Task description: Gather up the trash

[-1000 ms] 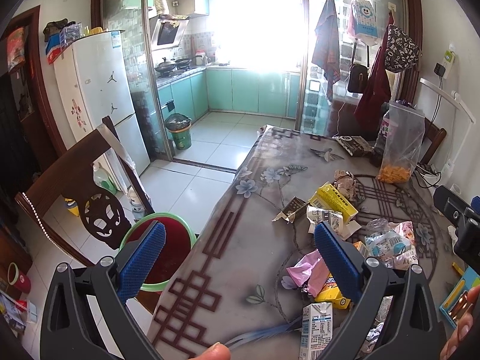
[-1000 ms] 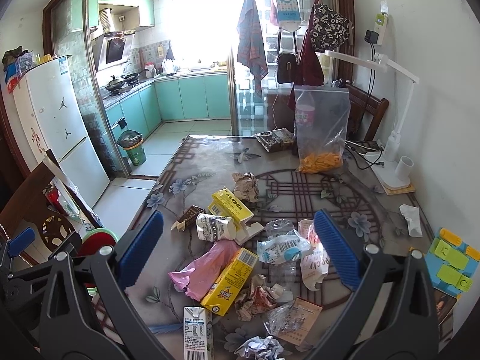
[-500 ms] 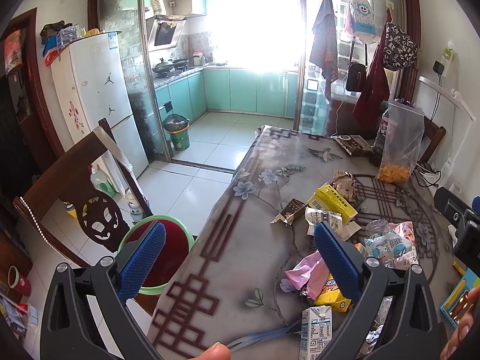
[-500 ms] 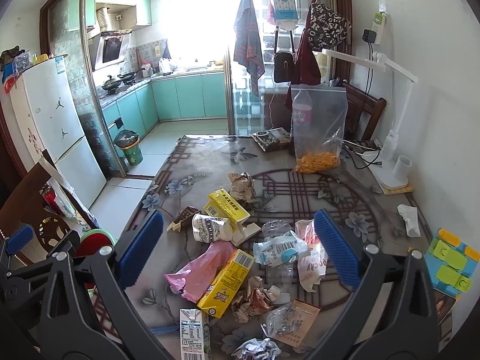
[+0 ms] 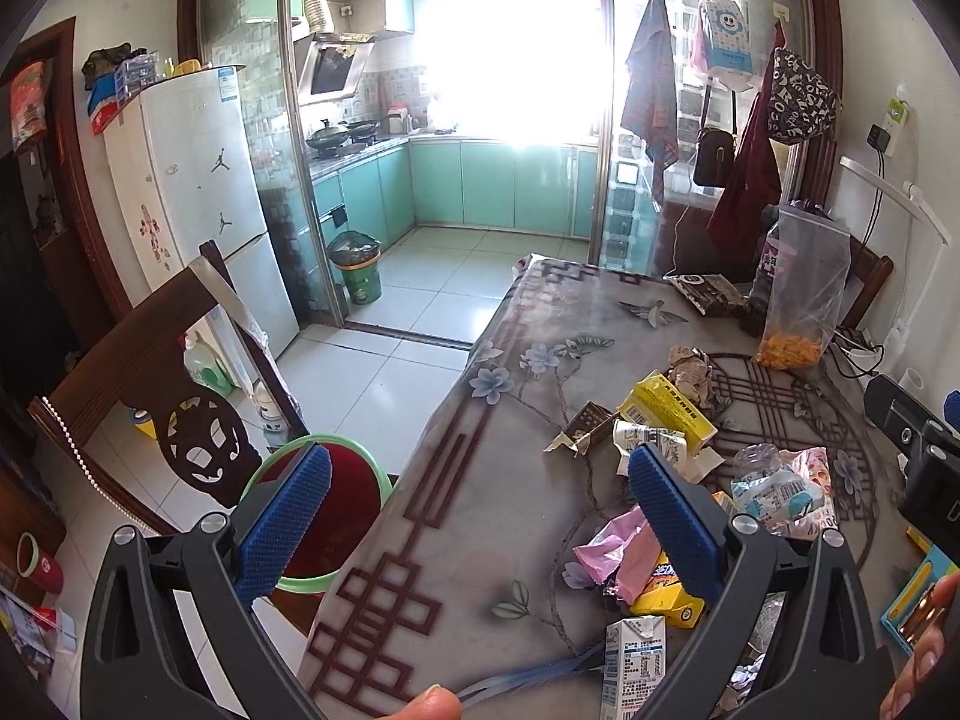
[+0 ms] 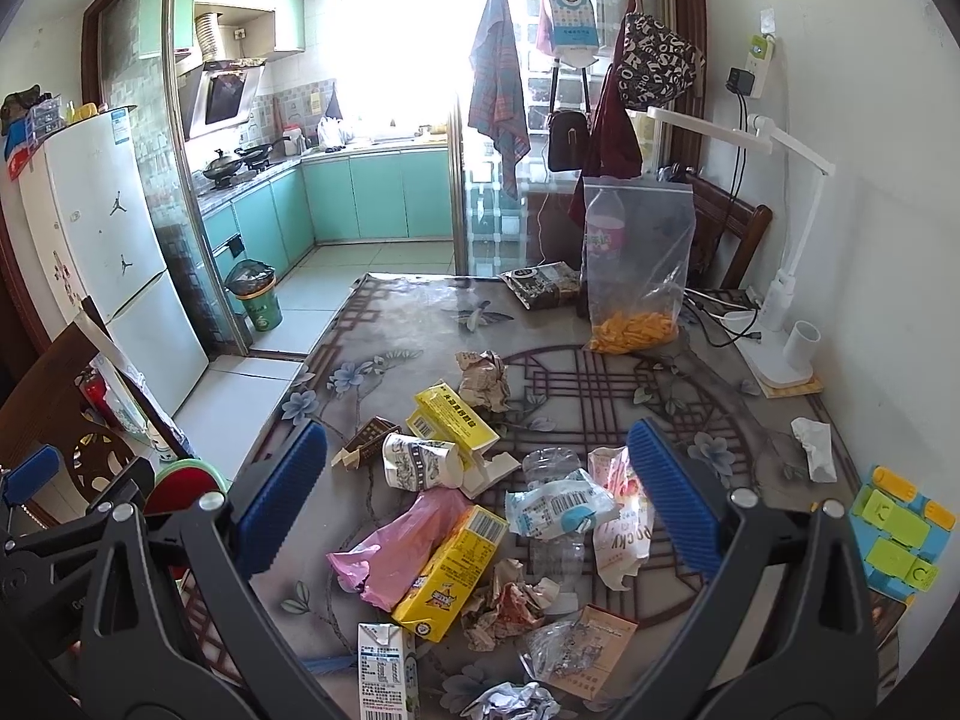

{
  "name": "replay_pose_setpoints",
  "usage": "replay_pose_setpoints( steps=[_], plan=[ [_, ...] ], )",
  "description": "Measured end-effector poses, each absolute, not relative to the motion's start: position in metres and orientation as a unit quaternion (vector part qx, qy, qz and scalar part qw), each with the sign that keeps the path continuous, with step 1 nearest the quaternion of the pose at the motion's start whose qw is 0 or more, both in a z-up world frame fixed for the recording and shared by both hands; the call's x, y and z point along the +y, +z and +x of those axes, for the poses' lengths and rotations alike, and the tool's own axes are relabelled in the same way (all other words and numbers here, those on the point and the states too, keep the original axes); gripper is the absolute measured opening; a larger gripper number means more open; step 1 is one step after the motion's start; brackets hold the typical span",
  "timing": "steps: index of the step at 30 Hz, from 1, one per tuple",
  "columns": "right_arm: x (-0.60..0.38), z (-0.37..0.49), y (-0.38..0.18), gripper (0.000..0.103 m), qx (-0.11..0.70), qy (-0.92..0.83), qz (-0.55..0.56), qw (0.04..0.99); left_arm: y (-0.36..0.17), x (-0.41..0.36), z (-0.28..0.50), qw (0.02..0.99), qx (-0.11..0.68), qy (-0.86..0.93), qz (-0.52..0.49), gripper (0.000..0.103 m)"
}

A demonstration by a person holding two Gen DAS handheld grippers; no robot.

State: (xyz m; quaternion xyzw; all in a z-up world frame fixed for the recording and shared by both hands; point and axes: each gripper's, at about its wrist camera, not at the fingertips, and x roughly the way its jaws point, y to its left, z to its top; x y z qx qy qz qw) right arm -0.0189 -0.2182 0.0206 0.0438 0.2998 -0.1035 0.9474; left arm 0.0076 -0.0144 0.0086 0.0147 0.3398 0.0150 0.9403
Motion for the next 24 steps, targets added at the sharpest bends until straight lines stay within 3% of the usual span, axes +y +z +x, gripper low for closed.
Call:
replay_pose_setpoints(
  steps=[16,24],
  plan=[
    [-0.234,-0.015,0.008,0.099,0.317,-0.108,0.051,0.941,0.001,-0.025,0.014,0.936,0.352,0.007,0.024,0.095],
    [-0.218,-0.005,-0.076,0.099,0.458,0.008,0.060,0.887,-0.008,-0.011,0.021,0.930,0.366,0.021,0.014,0.095]
  ],
)
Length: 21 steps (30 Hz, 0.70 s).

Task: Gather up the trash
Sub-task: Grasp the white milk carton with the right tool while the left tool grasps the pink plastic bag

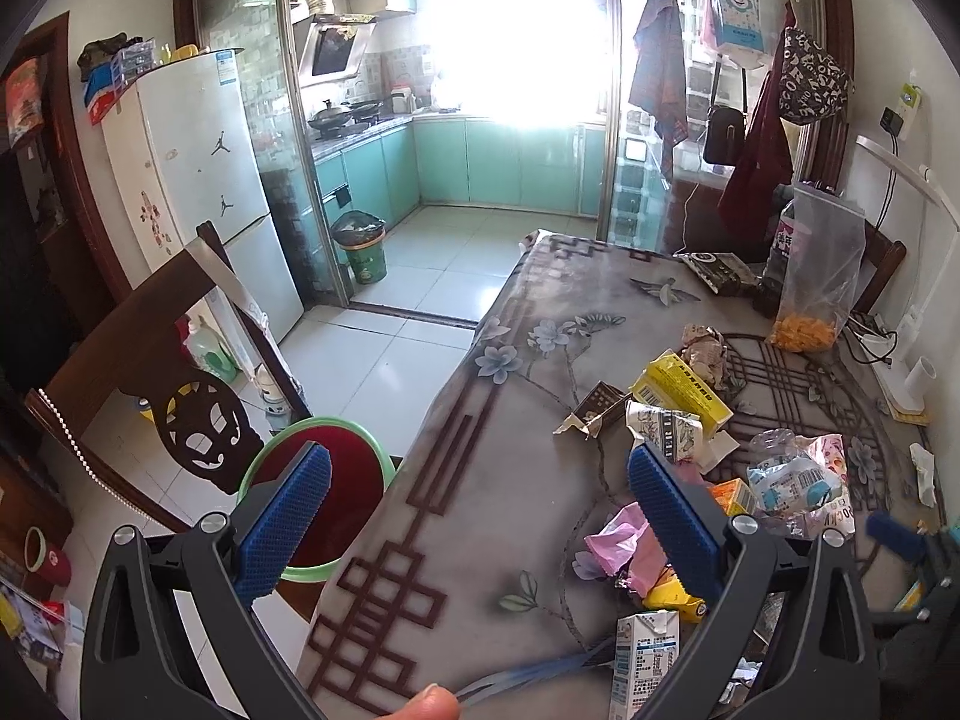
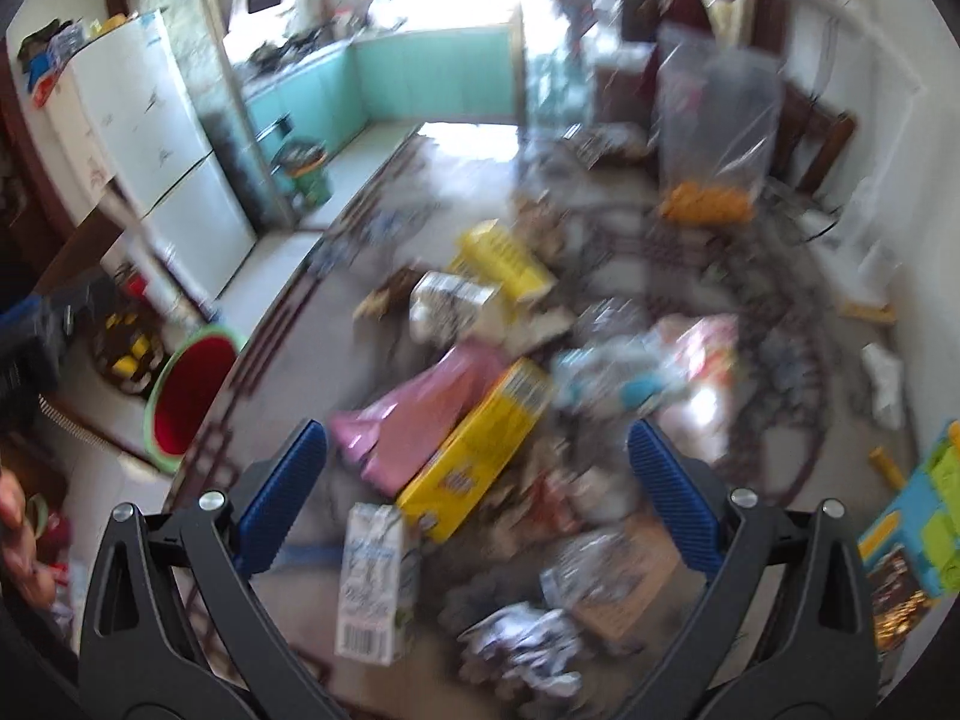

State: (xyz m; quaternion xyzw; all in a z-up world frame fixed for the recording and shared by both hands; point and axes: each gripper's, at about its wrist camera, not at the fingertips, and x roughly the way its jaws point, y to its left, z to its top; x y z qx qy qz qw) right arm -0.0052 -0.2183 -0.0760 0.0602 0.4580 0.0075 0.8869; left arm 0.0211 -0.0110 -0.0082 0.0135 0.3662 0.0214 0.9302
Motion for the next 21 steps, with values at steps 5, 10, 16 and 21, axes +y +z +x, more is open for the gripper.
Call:
replay_pose_setpoints(
  steps=[5,10,16,21],
  plan=[
    [-0.189,-0.008,-0.129,0.099,0.537,0.062,0.070,0.838,-0.026,0.001,0.034,0.918,0.396,0.026,-0.009,0.095],
    [-0.166,-0.009,-0.157,0.099,0.579,0.088,0.063,0.808,-0.046,0.001,0.035,0.924,0.378,0.029,0.045,0.095],
    [-0.147,-0.008,-0.187,0.095,0.612,0.093,0.029,0.785,-0.055,-0.004,0.044,0.916,0.397,-0.024,0.047,0.095],
    [-0.140,-0.009,-0.201,0.079,0.620,0.095,0.019,0.779,-0.066,-0.010,0.055,0.901,0.427,-0.064,0.033,0.095]
  ],
)
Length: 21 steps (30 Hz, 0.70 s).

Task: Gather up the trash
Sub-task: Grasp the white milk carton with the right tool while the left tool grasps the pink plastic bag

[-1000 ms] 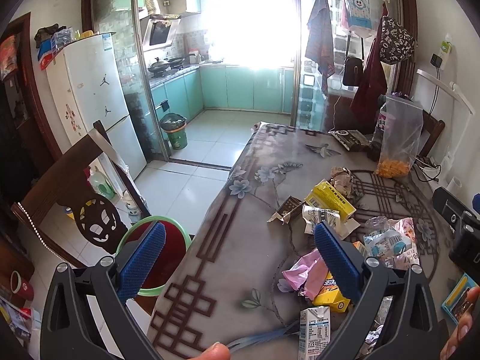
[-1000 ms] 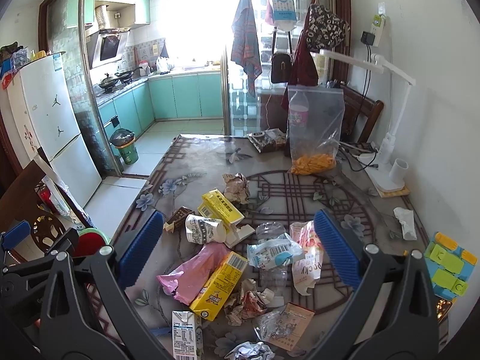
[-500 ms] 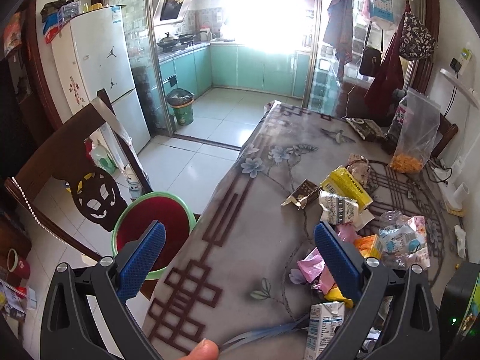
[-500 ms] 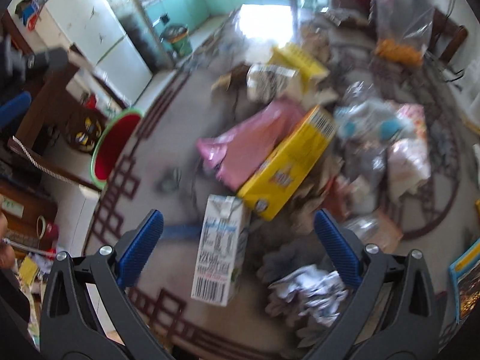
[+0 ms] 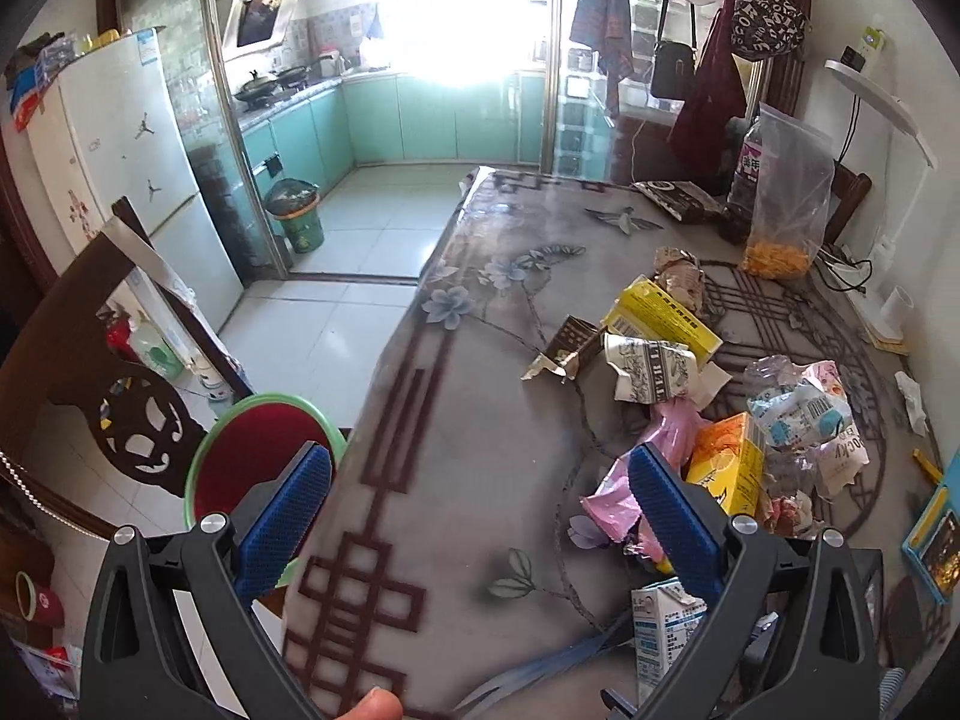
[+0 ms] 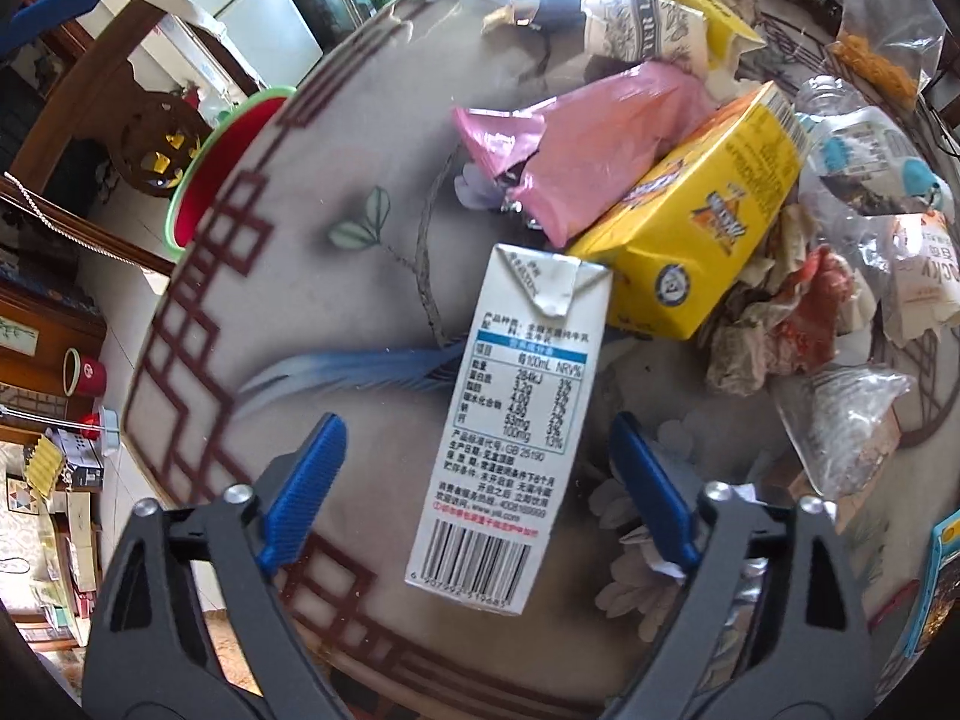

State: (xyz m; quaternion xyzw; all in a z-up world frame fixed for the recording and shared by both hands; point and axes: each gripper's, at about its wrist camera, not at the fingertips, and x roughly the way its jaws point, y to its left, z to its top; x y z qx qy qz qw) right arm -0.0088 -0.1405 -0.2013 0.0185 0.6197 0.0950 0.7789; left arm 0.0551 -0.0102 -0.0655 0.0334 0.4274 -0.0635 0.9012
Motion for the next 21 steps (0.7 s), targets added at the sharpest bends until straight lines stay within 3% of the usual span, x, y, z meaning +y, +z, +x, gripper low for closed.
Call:
replay_pose_setpoints(
  steps=[6,7,11,21],
  plan=[
    [-0.147,-0.010,-0.212,0.040,0.633,0.124,0.051,0.763,-0.088,-0.016,0.070,0.882,0.463,-0.079,0.024,0.092],
    [-0.150,-0.011,-0.210,0.037,0.631,0.131,0.062,0.762,-0.092,-0.018,0.073,0.879,0.469,-0.085,0.023,0.086],
    [-0.168,-0.018,-0.177,0.037,0.593,0.143,0.082,0.788,-0.112,-0.034,0.084,0.863,0.489,-0.121,0.048,0.078],
    [-0.260,-0.019,-0.092,0.037,0.483,0.024,0.116,0.868,-0.170,-0.093,0.101,0.808,0.554,-0.181,0.087,0.070]
  ],
)
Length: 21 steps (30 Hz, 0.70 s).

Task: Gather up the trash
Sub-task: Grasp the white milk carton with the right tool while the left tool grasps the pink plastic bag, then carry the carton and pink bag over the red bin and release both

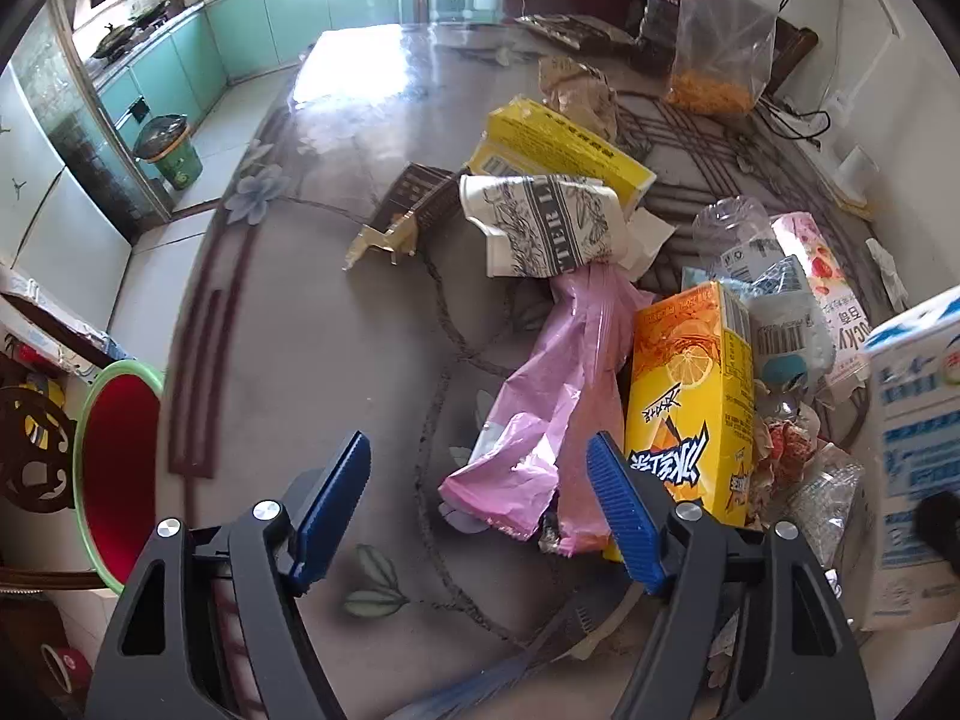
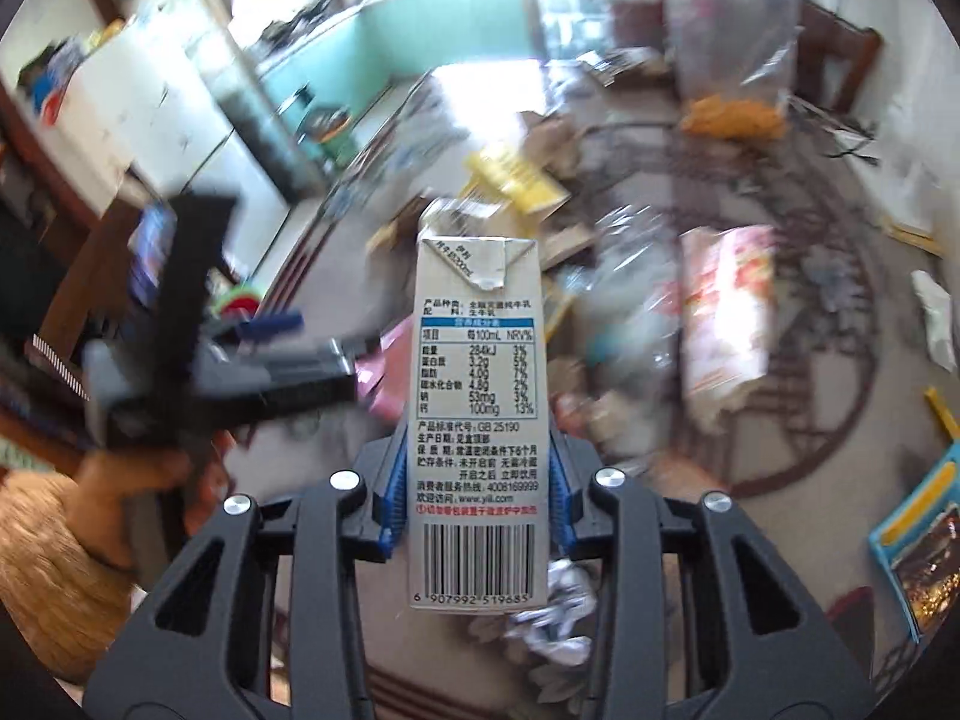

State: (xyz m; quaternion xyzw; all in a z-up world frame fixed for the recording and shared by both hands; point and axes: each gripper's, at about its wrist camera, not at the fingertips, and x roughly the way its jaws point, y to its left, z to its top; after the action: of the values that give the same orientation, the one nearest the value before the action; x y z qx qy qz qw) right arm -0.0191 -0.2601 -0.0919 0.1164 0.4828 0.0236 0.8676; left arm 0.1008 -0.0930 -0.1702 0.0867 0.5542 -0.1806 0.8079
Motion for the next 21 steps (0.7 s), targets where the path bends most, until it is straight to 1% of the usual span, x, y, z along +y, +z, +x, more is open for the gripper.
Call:
replay_pose_setpoints(
  steps=[4,6,7,9,10,11,12,13,16,21],
  plan=[
    [-0.273,-0.019,-0.089,0.037,0.476,0.009,0.131,0.870,-0.190,-0.108,0.111,0.790,0.579,-0.181,0.086,0.069],
    [-0.274,-0.017,-0.090,0.037,0.479,0.008,0.133,0.868,-0.197,-0.112,0.113,0.784,0.587,-0.182,0.085,0.054],
    [-0.273,-0.017,-0.090,0.037,0.480,0.009,0.134,0.867,-0.201,-0.114,0.114,0.779,0.593,-0.186,0.082,0.043],
    [-0.270,-0.016,-0.091,0.037,0.480,0.010,0.134,0.867,-0.206,-0.113,0.115,0.774,0.600,-0.190,0.071,0.040],
    [-0.267,-0.017,-0.089,0.037,0.479,0.010,0.133,0.868,-0.206,-0.112,0.114,0.775,0.599,-0.190,0.065,0.032],
    [-0.265,-0.016,-0.088,0.037,0.478,0.010,0.131,0.869,-0.203,-0.110,0.112,0.779,0.595,-0.189,0.059,0.021],
    [-0.263,-0.016,-0.086,0.037,0.476,0.009,0.127,0.870,-0.198,-0.107,0.110,0.784,0.589,-0.190,0.051,0.012],
    [-0.261,-0.015,-0.084,0.037,0.473,0.007,0.121,0.873,-0.197,-0.103,0.110,0.789,0.584,-0.188,0.046,0.004],
    [-0.251,-0.010,-0.073,0.037,0.460,0.009,0.100,0.882,-0.171,-0.088,0.097,0.815,0.552,-0.174,0.027,0.003],
    [-0.230,-0.001,-0.049,0.037,0.434,0.016,0.052,0.899,-0.104,-0.061,0.068,0.868,0.474,-0.146,0.034,0.003]
  ],
)
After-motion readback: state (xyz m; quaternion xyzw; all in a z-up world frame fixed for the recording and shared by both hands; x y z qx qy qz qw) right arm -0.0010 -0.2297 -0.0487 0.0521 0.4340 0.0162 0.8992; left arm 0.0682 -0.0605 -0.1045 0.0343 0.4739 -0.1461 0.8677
